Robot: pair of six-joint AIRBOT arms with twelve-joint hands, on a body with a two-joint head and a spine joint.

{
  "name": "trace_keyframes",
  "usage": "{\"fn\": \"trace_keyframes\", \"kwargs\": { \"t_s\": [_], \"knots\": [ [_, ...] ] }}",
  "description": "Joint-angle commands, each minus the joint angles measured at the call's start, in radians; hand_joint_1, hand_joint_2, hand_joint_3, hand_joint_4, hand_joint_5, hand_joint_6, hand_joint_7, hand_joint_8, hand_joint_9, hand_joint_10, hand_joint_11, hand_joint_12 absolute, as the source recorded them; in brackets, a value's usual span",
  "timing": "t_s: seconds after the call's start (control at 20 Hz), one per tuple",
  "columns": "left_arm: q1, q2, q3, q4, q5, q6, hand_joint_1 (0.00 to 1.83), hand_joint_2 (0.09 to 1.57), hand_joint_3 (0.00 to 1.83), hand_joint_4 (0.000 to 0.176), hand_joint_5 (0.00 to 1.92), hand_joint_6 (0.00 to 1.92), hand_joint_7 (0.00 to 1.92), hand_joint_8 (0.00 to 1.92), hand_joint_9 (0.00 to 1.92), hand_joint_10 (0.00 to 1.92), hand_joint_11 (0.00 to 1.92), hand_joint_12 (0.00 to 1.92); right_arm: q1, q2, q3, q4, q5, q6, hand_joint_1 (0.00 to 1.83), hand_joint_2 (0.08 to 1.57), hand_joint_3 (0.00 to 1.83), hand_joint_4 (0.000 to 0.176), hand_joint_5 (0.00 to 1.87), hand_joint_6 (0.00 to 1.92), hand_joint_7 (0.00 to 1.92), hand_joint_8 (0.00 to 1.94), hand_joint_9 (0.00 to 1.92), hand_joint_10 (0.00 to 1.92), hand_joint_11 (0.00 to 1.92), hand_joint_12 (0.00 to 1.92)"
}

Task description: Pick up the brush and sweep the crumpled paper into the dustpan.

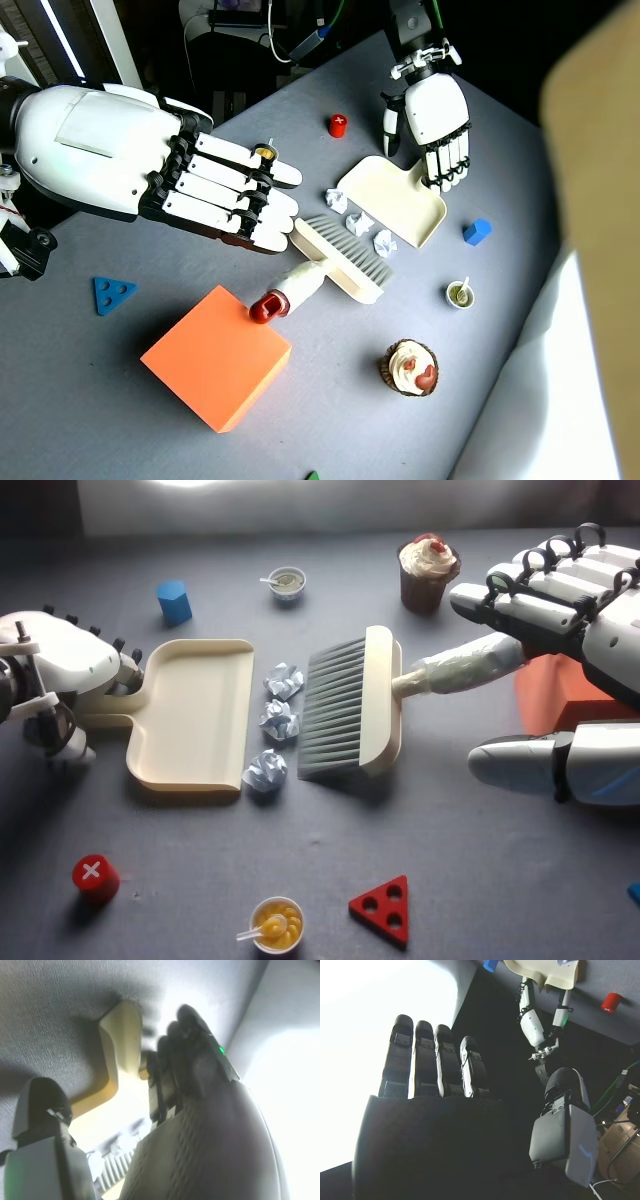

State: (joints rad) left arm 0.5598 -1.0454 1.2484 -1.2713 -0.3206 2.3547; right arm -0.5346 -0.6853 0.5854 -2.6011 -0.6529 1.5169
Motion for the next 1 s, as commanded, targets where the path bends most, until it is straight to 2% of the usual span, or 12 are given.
{"fn": "trace_keyframes", "kwargs": {
  "t_s": [0.0, 0.05, 0.1, 0.15, 0.2, 0.25, 0.3, 0.35, 0.4, 0.55, 0.65, 0.95],
  "knots": [
    [0.003, 0.002, 0.005, 0.012, -0.048, 0.009, 1.23, 1.09, 0.01, 0.000, 0.77, 0.01, 0.81, 0.01, 0.83, 0.02, 0.83, 0.17, 0.006, 0.004, -0.005, -0.038, -0.109, 0.000, 0.00, 1.00, 0.00, 0.000, 0.04, 0.00, 0.07, 0.00, 0.09, 0.00, 0.13, 0.01],
    [0.003, 0.001, 0.005, 0.011, -0.050, 0.009, 1.23, 1.10, 0.01, 0.000, 0.79, 0.02, 0.83, 0.01, 0.86, 0.02, 0.86, 0.18, 0.006, 0.004, -0.005, -0.038, -0.110, 0.000, 0.00, 1.00, 0.00, 0.000, 0.04, 0.00, 0.07, 0.00, 0.09, 0.00, 0.12, 0.01],
    [0.003, 0.000, 0.005, 0.011, -0.052, 0.009, 1.17, 1.15, 0.00, 0.000, 0.89, 0.84, 0.90, 0.00, 0.94, 0.00, 0.93, 0.17, 0.006, 0.004, -0.005, -0.038, -0.110, 0.000, 0.00, 1.01, 0.00, 0.000, 0.04, 0.00, 0.07, 0.00, 0.09, 0.00, 0.12, 0.01],
    [0.003, -0.001, 0.005, 0.011, -0.052, 0.009, 1.15, 1.17, 0.00, 0.000, 0.86, 1.09, 0.92, 0.00, 0.97, 0.00, 0.96, 0.17, 0.006, 0.004, -0.005, -0.038, -0.110, 0.000, 0.02, 1.01, 0.00, 0.000, 0.06, 0.01, 0.08, 0.00, 0.10, 0.00, 0.13, 0.01],
    [0.003, -0.001, 0.005, 0.011, -0.052, 0.009, 1.33, 1.11, 0.00, 0.000, 0.88, 1.13, 1.00, 0.60, 0.99, 0.85, 1.03, 0.17, 0.006, 0.004, -0.005, -0.038, -0.110, 0.000, 0.00, 1.01, 0.00, 0.000, 0.06, 0.01, 0.08, 0.00, 0.09, 0.00, 0.12, 0.01],
    [0.003, -0.001, 0.005, 0.011, -0.052, 0.009, 1.37, 1.11, 0.00, 0.000, 0.85, 1.18, 0.99, 0.78, 0.97, 1.07, 1.06, 0.18, 0.006, 0.004, -0.006, -0.038, -0.111, 0.000, 0.00, 1.01, 0.00, 0.000, 0.05, 0.00, 0.07, 0.00, 0.08, 0.00, 0.11, 0.00],
    [0.003, -0.001, 0.005, 0.011, -0.053, 0.009, 1.46, 1.10, 0.00, 0.000, 0.88, 1.05, 1.05, 0.61, 1.01, 0.98, 0.90, 1.28, 0.007, 0.004, -0.007, -0.038, -0.114, 0.000, 0.01, 1.00, 0.00, 0.000, 0.07, 0.01, 0.09, 0.01, 0.09, 0.01, 0.12, 0.01],
    [0.002, -0.001, 0.005, 0.012, -0.053, 0.009, 1.46, 1.10, 0.00, 0.000, 0.88, 1.05, 1.05, 0.61, 1.01, 0.98, 0.90, 1.28, 0.007, 0.004, -0.007, -0.038, -0.114, 0.000, 0.01, 1.00, 0.00, 0.000, 0.07, 0.01, 0.09, 0.01, 0.09, 0.01, 0.12, 0.01],
    [0.002, -0.002, 0.005, 0.014, -0.053, 0.009, 1.48, 1.09, 0.00, 0.000, 0.89, 1.02, 1.06, 0.57, 1.02, 0.96, 0.87, 1.51, 0.007, 0.004, -0.008, -0.038, -0.114, 0.000, 0.01, 1.00, 0.00, 0.000, 0.07, 0.01, 0.09, 0.01, 0.09, 0.01, 0.12, 0.01],
    [0.001, -0.003, 0.003, 0.014, -0.056, 0.009, 1.49, 1.08, 0.00, 0.000, 0.93, 0.94, 1.09, 0.56, 1.07, 0.90, 0.84, 1.52, 0.008, 0.004, -0.009, -0.038, -0.114, 0.000, 0.00, 1.00, 0.00, 0.000, 0.06, 0.00, 0.08, 0.00, 0.09, 0.00, 0.12, 0.00],
    [0.001, -0.004, 0.001, 0.014, -0.059, 0.009, 1.39, 1.06, 0.00, 0.000, 1.01, 0.90, 1.10, 0.59, 1.07, 1.04, 0.95, 0.80, 0.008, 0.004, -0.009, -0.038, -0.114, 0.000, 0.00, 1.00, 0.00, 0.000, 0.07, 0.00, 0.09, 0.00, 0.10, 0.01, 0.13, 0.01],
    [-0.024, -0.013, 0.012, 0.034, -0.062, 0.011, 1.39, 1.05, 0.00, 0.000, 1.03, 0.88, 1.15, 0.51, 1.07, 1.02, 0.96, 0.74, 0.008, 0.004, -0.010, -0.038, -0.117, 0.000, 0.02, 1.00, 0.00, 0.000, 0.06, 0.00, 0.09, 0.00, 0.11, 0.00, 0.14, 0.01]
  ]
}}
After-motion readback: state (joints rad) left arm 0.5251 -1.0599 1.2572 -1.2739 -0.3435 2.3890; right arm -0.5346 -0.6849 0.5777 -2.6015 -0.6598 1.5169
